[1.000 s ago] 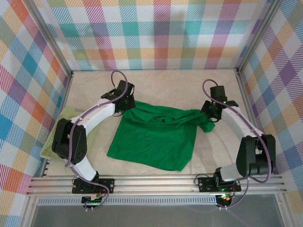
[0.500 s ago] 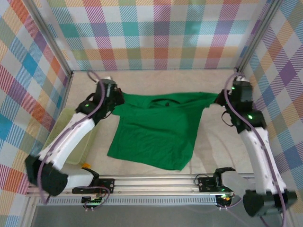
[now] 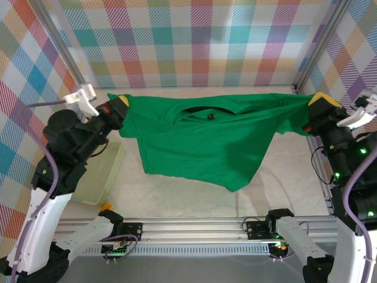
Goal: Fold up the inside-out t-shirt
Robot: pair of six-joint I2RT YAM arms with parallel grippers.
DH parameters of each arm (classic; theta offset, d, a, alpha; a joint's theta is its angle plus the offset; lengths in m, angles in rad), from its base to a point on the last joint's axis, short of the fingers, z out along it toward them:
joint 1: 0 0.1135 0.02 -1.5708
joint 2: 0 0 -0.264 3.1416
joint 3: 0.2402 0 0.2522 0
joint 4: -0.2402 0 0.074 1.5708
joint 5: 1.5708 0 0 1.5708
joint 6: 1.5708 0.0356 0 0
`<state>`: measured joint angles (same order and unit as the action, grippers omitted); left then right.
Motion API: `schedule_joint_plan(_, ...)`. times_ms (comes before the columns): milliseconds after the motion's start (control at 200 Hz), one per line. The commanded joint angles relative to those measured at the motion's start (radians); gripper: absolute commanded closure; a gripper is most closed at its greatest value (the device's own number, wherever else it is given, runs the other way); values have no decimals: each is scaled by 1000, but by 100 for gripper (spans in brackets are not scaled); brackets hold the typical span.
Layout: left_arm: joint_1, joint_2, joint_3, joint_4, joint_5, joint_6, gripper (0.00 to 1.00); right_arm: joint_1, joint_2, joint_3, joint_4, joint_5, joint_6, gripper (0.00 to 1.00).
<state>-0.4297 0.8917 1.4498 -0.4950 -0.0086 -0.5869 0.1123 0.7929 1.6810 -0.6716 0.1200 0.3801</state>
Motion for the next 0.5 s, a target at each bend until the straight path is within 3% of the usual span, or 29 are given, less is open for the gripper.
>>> schedule_joint_plan(0,3,36,55,-8,24,-33,100,-3,33,51,21,-4,-15,100)
schedule_joint_plan(225,6,341,161,-112,-82,-35,100,-3,226,33,102,62,-48,100)
schedule_joint_plan(315,21,507,224,-153,-138,-34,100,-3,359,38,141,82,-69,100)
schedule_joint_plan(495,95,869,411,-160,-143,-34,100,-3,691,86,235,105,-113,100)
